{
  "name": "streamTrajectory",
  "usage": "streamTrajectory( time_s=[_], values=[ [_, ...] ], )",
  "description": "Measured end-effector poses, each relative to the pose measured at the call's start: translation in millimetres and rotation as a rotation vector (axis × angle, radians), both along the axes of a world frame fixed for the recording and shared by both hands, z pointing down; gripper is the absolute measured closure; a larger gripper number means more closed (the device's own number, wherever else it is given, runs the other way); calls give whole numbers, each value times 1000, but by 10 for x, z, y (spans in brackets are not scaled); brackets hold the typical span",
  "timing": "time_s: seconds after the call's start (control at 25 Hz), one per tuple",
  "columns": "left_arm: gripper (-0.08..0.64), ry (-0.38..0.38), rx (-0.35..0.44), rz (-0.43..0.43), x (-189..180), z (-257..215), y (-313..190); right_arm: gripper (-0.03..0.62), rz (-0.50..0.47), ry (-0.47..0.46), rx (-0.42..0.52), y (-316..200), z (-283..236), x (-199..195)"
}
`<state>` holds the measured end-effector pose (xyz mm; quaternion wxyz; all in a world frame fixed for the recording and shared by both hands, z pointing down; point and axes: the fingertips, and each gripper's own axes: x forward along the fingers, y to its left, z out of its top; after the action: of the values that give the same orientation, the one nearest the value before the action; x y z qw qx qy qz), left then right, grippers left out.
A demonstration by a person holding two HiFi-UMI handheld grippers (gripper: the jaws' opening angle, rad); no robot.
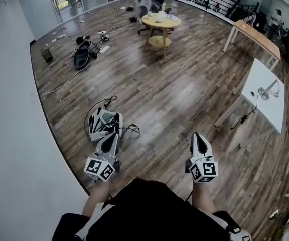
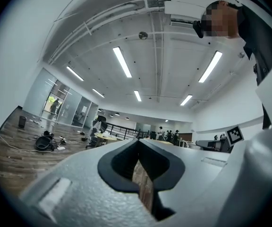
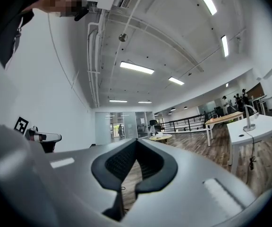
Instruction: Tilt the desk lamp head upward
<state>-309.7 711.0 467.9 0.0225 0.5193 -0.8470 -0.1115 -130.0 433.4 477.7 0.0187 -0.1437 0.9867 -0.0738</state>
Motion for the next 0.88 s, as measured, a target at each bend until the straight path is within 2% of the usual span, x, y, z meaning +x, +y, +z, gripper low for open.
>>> streamTrajectory(
  time_s=[0.28, 0.52, 0.88],
  values=[
    [561, 15, 22, 171, 104, -15, -324, 588, 170, 18, 27, 24, -122, 506],
    [561, 41, 22, 306, 331, 54, -521, 588, 297, 22, 33, 147, -160, 996],
    [561, 57, 27, 449, 614, 182, -646, 588, 445, 77, 26, 362, -84, 1584]
  ],
)
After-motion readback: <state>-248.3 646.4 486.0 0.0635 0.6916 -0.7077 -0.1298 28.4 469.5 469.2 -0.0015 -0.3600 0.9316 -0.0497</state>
